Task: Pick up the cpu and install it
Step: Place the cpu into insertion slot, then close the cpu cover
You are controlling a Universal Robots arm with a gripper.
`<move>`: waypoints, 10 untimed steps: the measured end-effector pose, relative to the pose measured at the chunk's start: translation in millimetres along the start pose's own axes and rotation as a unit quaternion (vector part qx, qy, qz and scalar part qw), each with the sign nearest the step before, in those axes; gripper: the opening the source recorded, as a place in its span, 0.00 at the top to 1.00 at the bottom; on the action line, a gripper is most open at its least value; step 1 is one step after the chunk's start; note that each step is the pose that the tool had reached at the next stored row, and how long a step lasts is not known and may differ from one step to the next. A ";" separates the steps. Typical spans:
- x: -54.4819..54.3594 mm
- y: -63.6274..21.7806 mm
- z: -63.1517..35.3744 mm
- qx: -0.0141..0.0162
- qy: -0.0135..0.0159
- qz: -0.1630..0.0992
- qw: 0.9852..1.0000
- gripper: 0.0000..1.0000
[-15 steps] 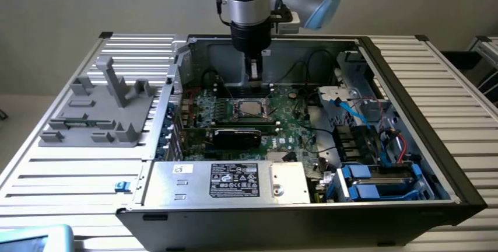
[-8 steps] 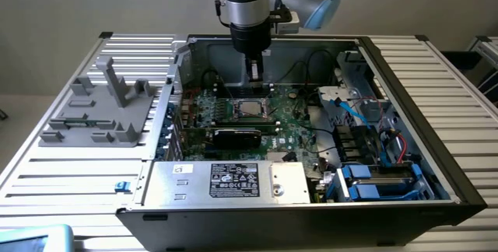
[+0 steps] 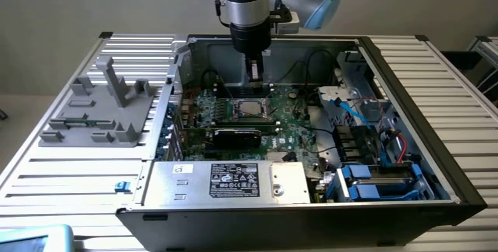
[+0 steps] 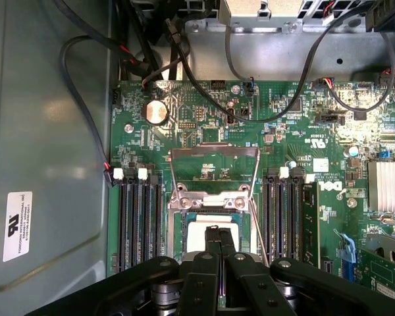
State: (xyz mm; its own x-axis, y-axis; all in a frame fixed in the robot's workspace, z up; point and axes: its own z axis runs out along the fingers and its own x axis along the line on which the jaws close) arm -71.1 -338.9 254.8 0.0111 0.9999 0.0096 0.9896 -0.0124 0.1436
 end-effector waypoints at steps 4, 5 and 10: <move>0.0 0.0 0.0 0.000 0.000 0.000 1.000 0.89; 0.0 0.0 0.0 0.000 0.000 0.000 1.000 0.89; 0.0 0.0 0.0 0.000 0.000 0.000 1.000 0.89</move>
State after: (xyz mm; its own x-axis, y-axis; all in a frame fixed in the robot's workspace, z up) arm -71.1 -338.9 254.8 0.0111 0.9999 0.0096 0.9896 -0.0124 0.1436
